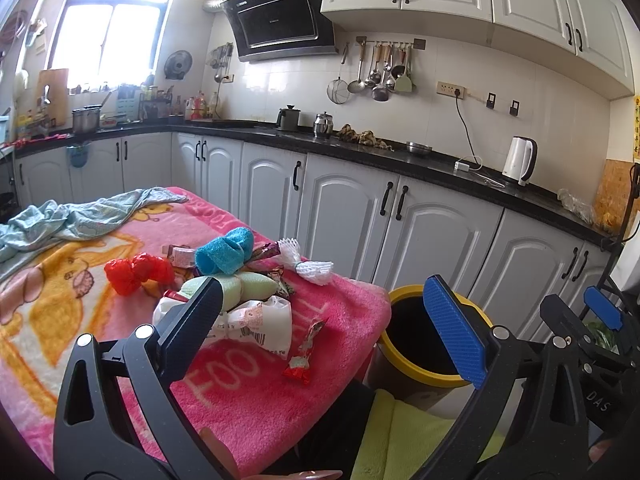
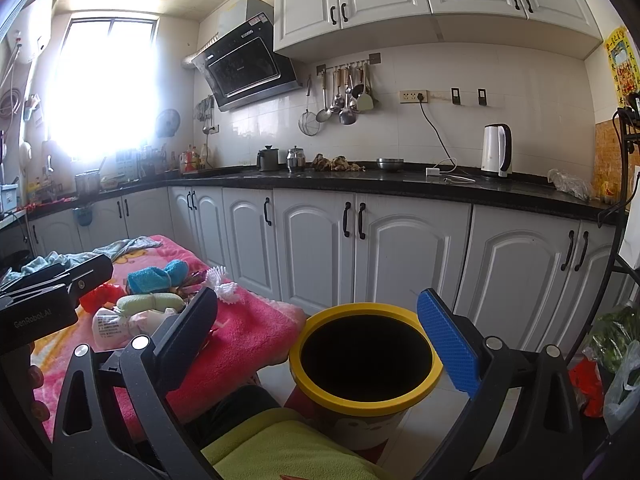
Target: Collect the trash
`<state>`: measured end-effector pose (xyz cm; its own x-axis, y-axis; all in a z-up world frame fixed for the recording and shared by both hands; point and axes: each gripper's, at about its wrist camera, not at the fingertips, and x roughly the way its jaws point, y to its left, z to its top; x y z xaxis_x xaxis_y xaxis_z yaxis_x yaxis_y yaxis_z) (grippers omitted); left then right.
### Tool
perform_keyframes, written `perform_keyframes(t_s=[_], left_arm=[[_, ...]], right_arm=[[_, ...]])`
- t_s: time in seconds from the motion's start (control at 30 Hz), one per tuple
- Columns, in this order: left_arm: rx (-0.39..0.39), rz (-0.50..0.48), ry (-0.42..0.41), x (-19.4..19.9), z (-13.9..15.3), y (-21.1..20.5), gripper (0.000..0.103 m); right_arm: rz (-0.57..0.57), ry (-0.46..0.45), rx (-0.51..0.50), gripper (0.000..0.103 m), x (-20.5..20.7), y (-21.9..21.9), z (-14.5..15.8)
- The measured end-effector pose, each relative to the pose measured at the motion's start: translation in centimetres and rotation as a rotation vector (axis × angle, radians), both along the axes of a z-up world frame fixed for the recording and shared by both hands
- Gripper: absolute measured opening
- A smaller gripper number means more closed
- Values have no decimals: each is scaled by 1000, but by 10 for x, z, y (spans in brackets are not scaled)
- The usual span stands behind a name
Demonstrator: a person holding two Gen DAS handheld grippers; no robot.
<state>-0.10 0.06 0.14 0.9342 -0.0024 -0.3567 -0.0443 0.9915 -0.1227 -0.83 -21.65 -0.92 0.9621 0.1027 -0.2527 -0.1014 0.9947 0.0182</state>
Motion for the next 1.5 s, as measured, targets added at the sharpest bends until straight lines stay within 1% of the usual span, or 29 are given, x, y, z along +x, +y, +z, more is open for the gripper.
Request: perform_keyframes(t_s=[0.97,1.17,1.27,1.5], left_arm=[[-7,3,0,-1,2,0,92],[-37,33,13,-2,1,9,92],[-55,68,16,-2,0,19,92],[-99,165,17,-5,-3,54,92]], right_arm=[[11,2,-6,97,2,1,1],[89,22,-32,97,3,12,-4],[125,28,-57,97,5,23,-4],[236,86,-101,97,14,46,-5]])
